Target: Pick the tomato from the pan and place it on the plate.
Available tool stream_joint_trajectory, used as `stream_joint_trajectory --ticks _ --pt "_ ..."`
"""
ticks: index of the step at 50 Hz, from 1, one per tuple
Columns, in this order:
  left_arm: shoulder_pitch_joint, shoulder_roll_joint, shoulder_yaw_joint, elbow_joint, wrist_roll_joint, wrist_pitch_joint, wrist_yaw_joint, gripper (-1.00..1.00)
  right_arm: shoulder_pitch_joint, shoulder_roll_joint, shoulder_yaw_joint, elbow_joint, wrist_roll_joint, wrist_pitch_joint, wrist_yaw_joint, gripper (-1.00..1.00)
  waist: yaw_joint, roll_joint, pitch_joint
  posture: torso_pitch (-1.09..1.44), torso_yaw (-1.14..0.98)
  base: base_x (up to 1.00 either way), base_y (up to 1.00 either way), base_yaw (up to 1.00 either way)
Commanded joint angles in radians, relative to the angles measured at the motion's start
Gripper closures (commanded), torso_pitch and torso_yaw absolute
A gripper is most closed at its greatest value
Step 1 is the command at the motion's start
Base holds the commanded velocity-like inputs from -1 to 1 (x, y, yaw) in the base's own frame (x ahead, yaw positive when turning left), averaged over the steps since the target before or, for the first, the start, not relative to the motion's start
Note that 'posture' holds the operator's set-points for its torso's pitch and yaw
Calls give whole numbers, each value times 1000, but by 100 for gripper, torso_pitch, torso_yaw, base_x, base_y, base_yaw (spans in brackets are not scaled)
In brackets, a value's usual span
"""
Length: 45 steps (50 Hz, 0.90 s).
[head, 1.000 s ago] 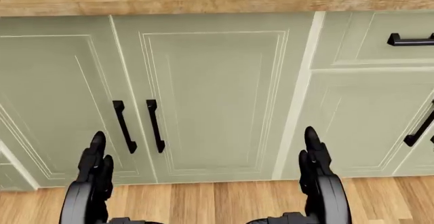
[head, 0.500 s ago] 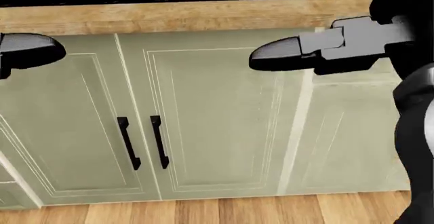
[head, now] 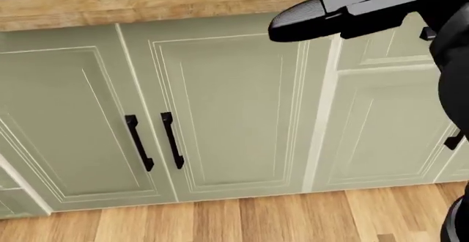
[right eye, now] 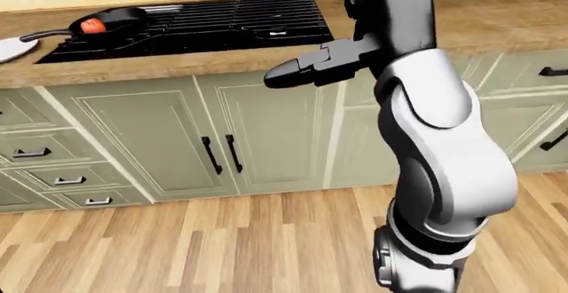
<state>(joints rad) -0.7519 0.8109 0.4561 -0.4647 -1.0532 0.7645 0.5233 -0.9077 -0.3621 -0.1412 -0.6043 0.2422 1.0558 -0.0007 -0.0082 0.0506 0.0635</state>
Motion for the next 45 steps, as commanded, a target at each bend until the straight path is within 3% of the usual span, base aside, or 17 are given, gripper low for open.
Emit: stream_joint_trajectory --ticks 1,9,14,17,18,20,22,26,29,31,32,34,40,42,43,44,45 --pt "-15 35 7 -33 -15 -50 -4 -100 -59 -12 -39 -66 -5 -19 10 -100 0 -10 -33 0 0 0 13 0" --pt "3 44 1 -26 -28 -73 -1 -100 -63 -20 -67 -81 33 -6 9 -100 -1 20 -22 0 0 0 13 0" --pt "-1 62 11 -29 -53 -70 14 -100 -61 -30 -75 -88 60 -4 -3 -100 1 -26 -19 0 0 0 13 0" --pt "-1 74 15 -34 -72 -71 23 -100 -68 -34 -77 -95 73 5 -12 -100 7 -85 -31 0 0 0 15 0" --pt "0 76 15 -33 -78 -73 28 -100 -74 -20 -88 -96 93 12 -19 -100 3 -48 -24 0 0 0 15 0" --pt "-4 87 16 -38 -94 -74 40 -100 -94 -23 -94 -99 126 30 -40 -100 4 -69 -29 0 0 0 16 0" --pt "-5 94 15 -40 -107 -79 44 -100 -84 -31 -93 -97 139 18 -47 -100 5 -63 -36 0 0 0 19 0" --pt "-8 113 14 -44 -131 -84 57 -100 -88 -39 -96 -96 182 15 -75 -100 8 -41 -16 0 0 0 20 0" --pt "-16 123 15 -45 -168 -88 74 -100 -89 -42 -110 -94 220 10 -95 -100 1 3 -13 0 0 0 21 0" --pt "-10 129 13 -44 -170 -95 76 -100 -88 -52 -110 -95 235 9 -106 -100 -5 72 -32 0 0 0 22 0" --pt "-8 131 11 -44 -167 -98 75 -100 -86 -57 -105 -94 239 4 -110 -100 -3 54 -29 0 0 0 23 0" --pt "-8 131 6 -46 -166 -100 76 -100 -84 -66 -93 -94 242 2 -117 -100 -4 45 -12 0 0 0 24 0" --pt "-3 126 4 -43 -164 -107 72 -100 -80 -67 -87 -94 256 -12 -126 -100 -5 -25 -10 0 0 0 28 0" --pt "-5 126 2 -45 -163 -105 71 -100 -80 -69 -83 -92 257 -13 -127 -100 -2 -67 -12 0 0 1 37 0" --pt "-3 126 3 -44 -162 -105 70 -100 -82 -69 -83 -94 258 -10 -128 -100 -2 -105 -26 0 0 2 37 0" --pt "-3 126 4 -44 -161 -104 70 -100 -82 -69 -84 -94 260 -10 -127 -100 -10 -64 -16 0 0 2 38 0" --pt "-10 115 12 -35 -192 -107 79 -100 -84 -70 -89 -94 263 -8 -129 -100 1 -84 -26 0 0 2 37 0"
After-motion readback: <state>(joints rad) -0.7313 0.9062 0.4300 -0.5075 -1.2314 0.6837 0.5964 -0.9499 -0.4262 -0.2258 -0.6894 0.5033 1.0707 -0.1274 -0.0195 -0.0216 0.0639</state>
